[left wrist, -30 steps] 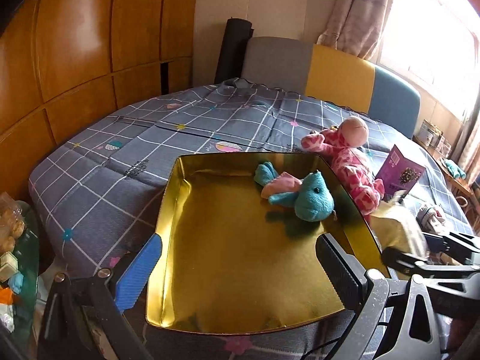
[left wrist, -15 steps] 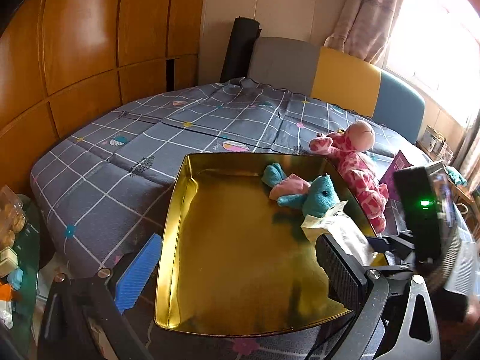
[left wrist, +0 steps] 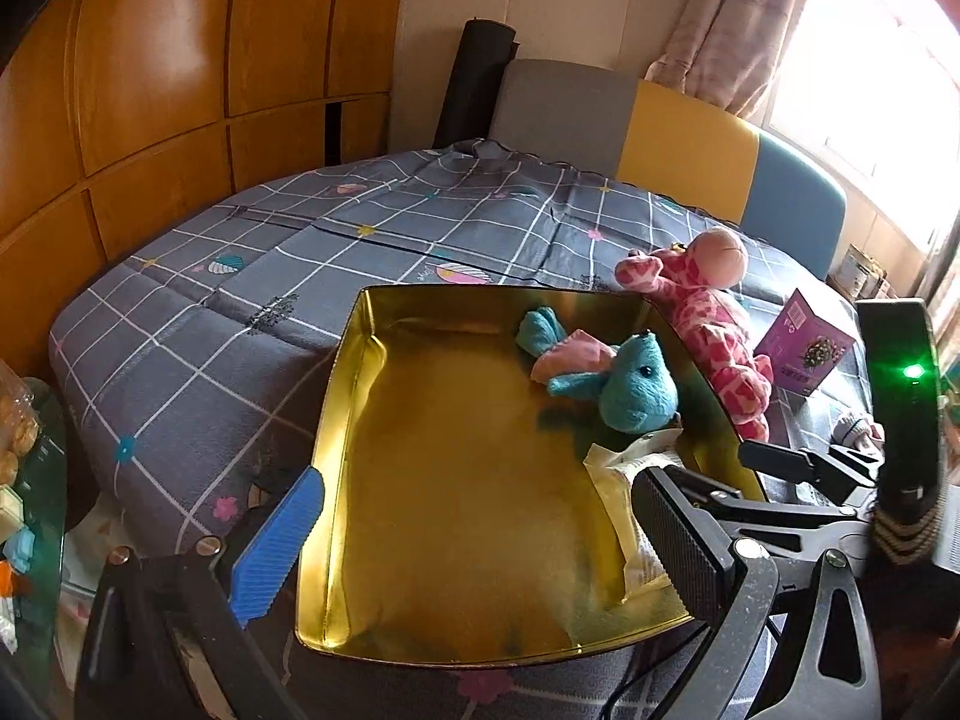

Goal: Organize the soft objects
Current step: 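Carry the white packet with the right gripper and release it in the gold tray, then move both tools back toward the remaining soft items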

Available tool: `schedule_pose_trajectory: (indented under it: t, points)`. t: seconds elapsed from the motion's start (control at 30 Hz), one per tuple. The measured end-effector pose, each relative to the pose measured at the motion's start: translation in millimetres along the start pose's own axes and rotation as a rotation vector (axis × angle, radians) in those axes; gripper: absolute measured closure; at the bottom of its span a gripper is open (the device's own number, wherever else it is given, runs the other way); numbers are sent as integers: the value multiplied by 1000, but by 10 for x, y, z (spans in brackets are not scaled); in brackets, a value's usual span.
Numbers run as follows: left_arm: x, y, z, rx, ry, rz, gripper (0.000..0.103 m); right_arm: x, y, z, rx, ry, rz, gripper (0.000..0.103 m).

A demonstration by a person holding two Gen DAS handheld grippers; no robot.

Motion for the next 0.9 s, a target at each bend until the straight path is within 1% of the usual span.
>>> schedule_pose_trajectory:
  t: [0.2, 0.5, 0.77, 0.9]
  points:
    - [-35, -2, -56, 22, -7, -6, 0, -171, 36, -115, 58, -3, -47, 32]
    - [-78, 1, -150, 54, -1, -12, 0, -397, 95, -229, 98, 14, -122, 32]
    - [-107, -10, -290, 99, 14, -17, 0, -552, 149, -415, 139, 32, -156, 32]
    - [-120, -31, -376, 120, 38, -24, 0, -638, 178, -579, 170, 46, -175, 32]
Point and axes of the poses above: each gripper's, at about its wrist camera, not at the fingertips, and x roughly the way its jaws point, z to its left, y to its underside, the point moved 2 cm from there along x, roughly the way its jaws point, and after that the axes turned 12 degrees about x, right-handed, at the moved point
